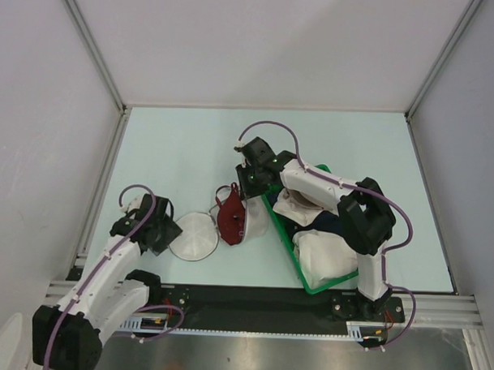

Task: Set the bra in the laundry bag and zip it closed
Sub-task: Place the bra in the laundry bag.

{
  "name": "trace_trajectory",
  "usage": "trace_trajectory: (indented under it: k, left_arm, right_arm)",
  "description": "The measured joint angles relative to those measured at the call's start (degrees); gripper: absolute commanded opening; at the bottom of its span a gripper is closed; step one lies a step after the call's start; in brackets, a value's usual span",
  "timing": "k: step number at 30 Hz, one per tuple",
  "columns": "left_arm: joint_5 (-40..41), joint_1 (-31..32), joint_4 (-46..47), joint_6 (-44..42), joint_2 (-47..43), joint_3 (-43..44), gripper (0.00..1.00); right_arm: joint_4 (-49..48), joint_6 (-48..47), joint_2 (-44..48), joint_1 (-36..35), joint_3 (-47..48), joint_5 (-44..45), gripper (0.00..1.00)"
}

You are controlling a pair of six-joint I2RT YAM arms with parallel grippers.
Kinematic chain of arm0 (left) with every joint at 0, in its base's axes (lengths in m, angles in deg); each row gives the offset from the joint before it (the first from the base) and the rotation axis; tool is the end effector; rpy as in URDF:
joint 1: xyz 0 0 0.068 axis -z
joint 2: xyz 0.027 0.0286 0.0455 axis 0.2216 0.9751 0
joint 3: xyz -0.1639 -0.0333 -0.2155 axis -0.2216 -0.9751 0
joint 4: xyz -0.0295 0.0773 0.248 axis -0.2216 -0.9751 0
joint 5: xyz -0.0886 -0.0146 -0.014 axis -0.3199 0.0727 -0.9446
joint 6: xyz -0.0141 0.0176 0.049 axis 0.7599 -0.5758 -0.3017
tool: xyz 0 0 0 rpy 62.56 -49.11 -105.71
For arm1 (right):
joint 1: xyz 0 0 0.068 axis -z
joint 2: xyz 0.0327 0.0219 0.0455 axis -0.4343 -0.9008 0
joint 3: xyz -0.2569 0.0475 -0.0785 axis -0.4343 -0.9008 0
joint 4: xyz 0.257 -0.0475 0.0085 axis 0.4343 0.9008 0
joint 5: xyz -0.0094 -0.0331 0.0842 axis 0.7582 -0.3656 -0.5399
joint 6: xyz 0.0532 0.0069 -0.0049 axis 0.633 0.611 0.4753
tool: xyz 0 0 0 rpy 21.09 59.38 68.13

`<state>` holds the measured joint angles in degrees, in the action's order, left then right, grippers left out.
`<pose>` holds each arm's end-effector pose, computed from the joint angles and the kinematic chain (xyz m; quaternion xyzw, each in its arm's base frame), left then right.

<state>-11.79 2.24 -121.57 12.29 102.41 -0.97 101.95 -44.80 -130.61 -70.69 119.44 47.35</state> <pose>0.1387 -0.0299 0.1980 -0.3726 0.8956 -0.0545 0.2368 0.3041 0.3108 0.2251 -0.2317 0.9250 0.2145 0.2116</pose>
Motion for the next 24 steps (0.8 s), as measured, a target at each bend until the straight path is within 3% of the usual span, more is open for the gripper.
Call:
trace_trajectory:
  k: [4, 9, 10, 12, 13, 16, 20, 24]
  left_arm:
    - [-1.2, -5.9, -0.1, 2.6, -0.1, -4.9, 0.56]
    - [-2.0, -7.5, 1.8, 3.5, 0.2, -7.9, 0.58]
    - [-2.6, -7.6, 3.5, 3.5, 0.4, -8.3, 0.55]
    - [-3.5, -7.6, 6.7, 3.6, 0.6, -8.9, 0.38]
    - [-4.0, -7.6, 8.6, 3.8, 1.0, -9.3, 0.21]
    - [-4.2, -7.7, 11.5, 3.9, 2.3, -10.1, 0.00]
    - [-3.7, -7.8, 11.5, 3.8, 1.3, -10.1, 0.00]
    - [-1.4, -7.8, 7.6, 2.8, -1.9, -9.0, 0.00]
  right_arm:
    - [0.1, 0.0, 0.3, -0.1, 0.0, -0.1, 0.24]
    - [0.2, -0.2, 1.0, -0.1, 0.0, -0.2, 0.24]
    - [0.2, -0.2, 1.2, -0.1, 0.0, -0.2, 0.24]
    - [0.2, -0.2, 1.6, -0.1, 0.0, -0.3, 0.24]
    - [0.2, -0.2, 1.8, -0.1, 0.0, -0.4, 0.24]
    - [0.3, -0.2, 2.3, -0.2, 0.0, -0.6, 0.38]
    - [1.3, -1.0, 2.8, -0.6, 0.0, 0.5, 0.51]
    - [4.5, -2.8, 3.5, -2.4, 1.0, 6.2, 0.57]
